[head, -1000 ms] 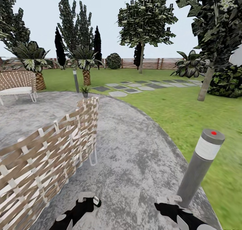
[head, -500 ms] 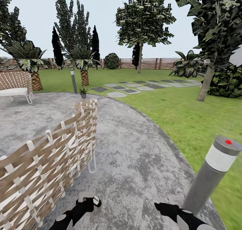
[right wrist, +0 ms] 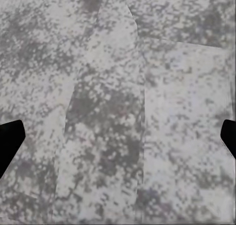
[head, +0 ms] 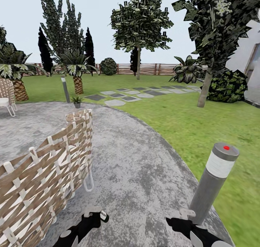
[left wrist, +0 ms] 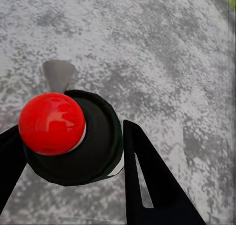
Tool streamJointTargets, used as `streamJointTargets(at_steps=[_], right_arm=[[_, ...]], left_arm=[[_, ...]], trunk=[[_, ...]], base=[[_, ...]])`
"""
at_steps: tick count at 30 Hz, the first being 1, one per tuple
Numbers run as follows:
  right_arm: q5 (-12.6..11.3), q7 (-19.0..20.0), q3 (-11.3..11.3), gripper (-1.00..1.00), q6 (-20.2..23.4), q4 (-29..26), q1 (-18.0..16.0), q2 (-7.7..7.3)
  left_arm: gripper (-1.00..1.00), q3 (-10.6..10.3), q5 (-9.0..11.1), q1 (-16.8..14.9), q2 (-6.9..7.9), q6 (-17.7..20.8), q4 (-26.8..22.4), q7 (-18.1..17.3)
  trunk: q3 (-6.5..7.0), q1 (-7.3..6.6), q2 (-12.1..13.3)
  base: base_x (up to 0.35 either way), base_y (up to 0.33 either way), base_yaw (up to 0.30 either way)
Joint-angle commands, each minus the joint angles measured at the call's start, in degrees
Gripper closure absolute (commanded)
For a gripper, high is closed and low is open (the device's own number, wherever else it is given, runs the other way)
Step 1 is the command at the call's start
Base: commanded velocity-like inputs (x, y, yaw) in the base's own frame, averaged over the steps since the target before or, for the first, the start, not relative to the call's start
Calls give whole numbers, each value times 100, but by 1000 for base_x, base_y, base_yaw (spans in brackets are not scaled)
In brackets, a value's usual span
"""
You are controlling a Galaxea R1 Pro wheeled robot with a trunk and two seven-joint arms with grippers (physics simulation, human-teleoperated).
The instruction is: Pick up the pesticide atomizer in the garden and spray insectifuge to fully cover both potted plants in the garden.
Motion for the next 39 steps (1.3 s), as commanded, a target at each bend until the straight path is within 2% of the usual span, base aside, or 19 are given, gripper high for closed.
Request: streamJointTargets(at_steps=[1, 9, 15, 28, 30, 32, 33, 34, 39], right_arm=[[-54, 22, 31, -100, -19, 9, -5, -2], [-59, 25, 21, -100, -19, 9, -5, -2], [-57, 26, 15, -100, -19, 9, -5, -2], [-30, 18, 126, -100, -19, 9, -5, 4], [-15, 23, 250, -100, -21, 9, -5, 6], [40, 26, 627, -100, -20, 9, -5, 7], [57, 26, 965, -100, -20, 9, -5, 7], [63, 26, 1110, -100, -20, 9, -5, 7], [65, 25, 1243, -100, -20, 9, -5, 1]], left_arm=[[100, 45, -60, -4, -5, -30, -8, -25], [100, 45, -60, -4, -5, -29, -8, -25], [100, 45, -60, -4, -5, -30, -8, -25], [100, 45, -60, -4, -5, -30, -8, -25], [100, 45, -60, -4, -5, -30, -8, -25], [100, 45, -60, -4, -5, -30, -8, -25], [100, 45, -60, -4, -5, -30, -8, -25], [100, 45, -60, -4, -5, -30, -8, -25], [100, 45, -60, -4, -5, -30, -8, -32]], trunk=[[-2, -1, -2], [21, -1, -2], [23, -1, -2], [23, -1, -2], [23, -1, -2], [23, -1, -2], [23, -1, -2], [23, -1, -2], [23, -1, -2]], base=[[0, 0, -252], [48, 6, -224], [208, 64, -26], [10, 3, -1], [0, 0, 0], [0, 0, 0], [0, 0, 0], [0, 0, 0], [0, 0, 0]])
